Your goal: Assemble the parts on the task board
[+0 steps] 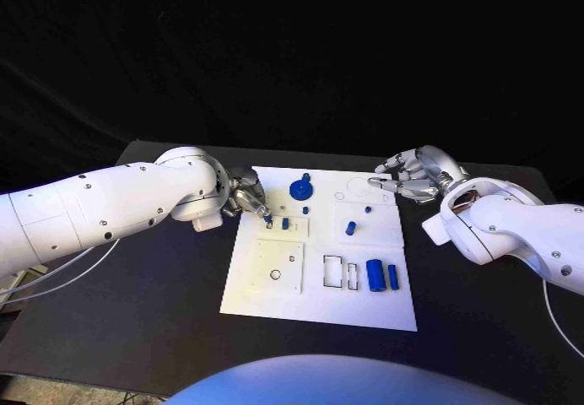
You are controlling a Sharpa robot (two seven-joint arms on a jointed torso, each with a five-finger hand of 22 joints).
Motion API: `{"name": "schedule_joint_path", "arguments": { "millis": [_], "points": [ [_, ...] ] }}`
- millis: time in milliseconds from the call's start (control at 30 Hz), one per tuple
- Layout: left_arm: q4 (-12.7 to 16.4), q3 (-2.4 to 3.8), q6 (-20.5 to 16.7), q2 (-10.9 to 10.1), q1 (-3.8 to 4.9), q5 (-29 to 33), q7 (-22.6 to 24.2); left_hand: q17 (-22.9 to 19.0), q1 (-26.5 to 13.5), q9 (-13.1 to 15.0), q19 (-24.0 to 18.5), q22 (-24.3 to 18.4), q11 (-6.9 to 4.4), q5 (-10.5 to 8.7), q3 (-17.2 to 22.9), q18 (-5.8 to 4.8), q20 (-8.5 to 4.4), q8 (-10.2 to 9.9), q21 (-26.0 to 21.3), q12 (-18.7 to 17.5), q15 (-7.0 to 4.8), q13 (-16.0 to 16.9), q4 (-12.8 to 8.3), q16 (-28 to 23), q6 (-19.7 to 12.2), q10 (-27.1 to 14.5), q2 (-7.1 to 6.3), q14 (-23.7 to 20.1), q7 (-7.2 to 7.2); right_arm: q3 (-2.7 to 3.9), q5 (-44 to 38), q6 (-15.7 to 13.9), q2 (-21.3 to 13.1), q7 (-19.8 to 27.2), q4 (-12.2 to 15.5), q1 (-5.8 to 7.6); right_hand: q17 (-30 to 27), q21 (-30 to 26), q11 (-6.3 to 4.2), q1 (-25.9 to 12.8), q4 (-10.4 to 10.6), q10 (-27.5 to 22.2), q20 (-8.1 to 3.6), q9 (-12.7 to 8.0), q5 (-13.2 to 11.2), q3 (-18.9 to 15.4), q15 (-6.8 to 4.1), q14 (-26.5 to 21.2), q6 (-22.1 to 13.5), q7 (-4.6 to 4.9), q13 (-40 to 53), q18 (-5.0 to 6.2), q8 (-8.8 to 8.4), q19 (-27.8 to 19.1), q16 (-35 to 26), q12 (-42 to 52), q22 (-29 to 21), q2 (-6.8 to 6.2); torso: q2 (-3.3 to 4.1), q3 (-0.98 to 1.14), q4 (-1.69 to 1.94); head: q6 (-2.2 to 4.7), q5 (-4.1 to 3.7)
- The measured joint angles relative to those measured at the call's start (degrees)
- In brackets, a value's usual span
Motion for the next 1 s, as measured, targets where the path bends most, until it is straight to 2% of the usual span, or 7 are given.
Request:
{"name": "schedule_joint_path", "arguments": {
  "millis": [633, 1000],
  "points": [
    [-0.4, -0.68, -1.4, 1.1, -0.44, -2.2, -0.6, 0.0, -0.3, 0.0, 0.0, 0.1, -0.14, 0.27, 0.0, 0.00, 0.00, -0.3, 0.0, 0.0, 0.01, 0.1, 0.0, 0.0, 0.2, 0.3, -0.30, 0.0, -0.20, -0.01, 0.0, 0.0, 0.0, 0.0, 0.0, -0.06, 0.0, 0.0, 0.00, 0.0, 0.0, 0.0, 0.00, 0.0, 0.0, 0.0, 0.00, 0.0, 0.0, 0.00, 0.0, 0.00, 0.00, 0.0, 0.0, 0.0, 0.0, 0.00, 0.07, -0.03, 0.03, -0.15, -0.08],
    [-0.5, -0.81, -1.3, 1.2, -0.60, -3.5, -0.7, 0.0, -0.3, 0.0, 0.0, 0.0, -0.13, 0.27, 0.0, 0.00, 0.00, -0.1, 0.0, 0.0, 0.01, 0.0, 0.0, 0.0, 0.2, 0.3, -0.29, 0.0, -0.20, -0.01, 0.0, 0.0, 0.0, 0.0, 0.0, -0.10, 0.0, 0.0, 0.00, 0.0, 0.0, 0.0, 0.00, 0.0, 0.0, 0.0, 0.00, 0.0, 0.0, 0.00, 0.0, 0.00, 0.00, 0.0, 0.0, 0.0, 0.0, 0.00, 0.04, 0.00, 0.03, -0.31, -0.10]
  ]
}}
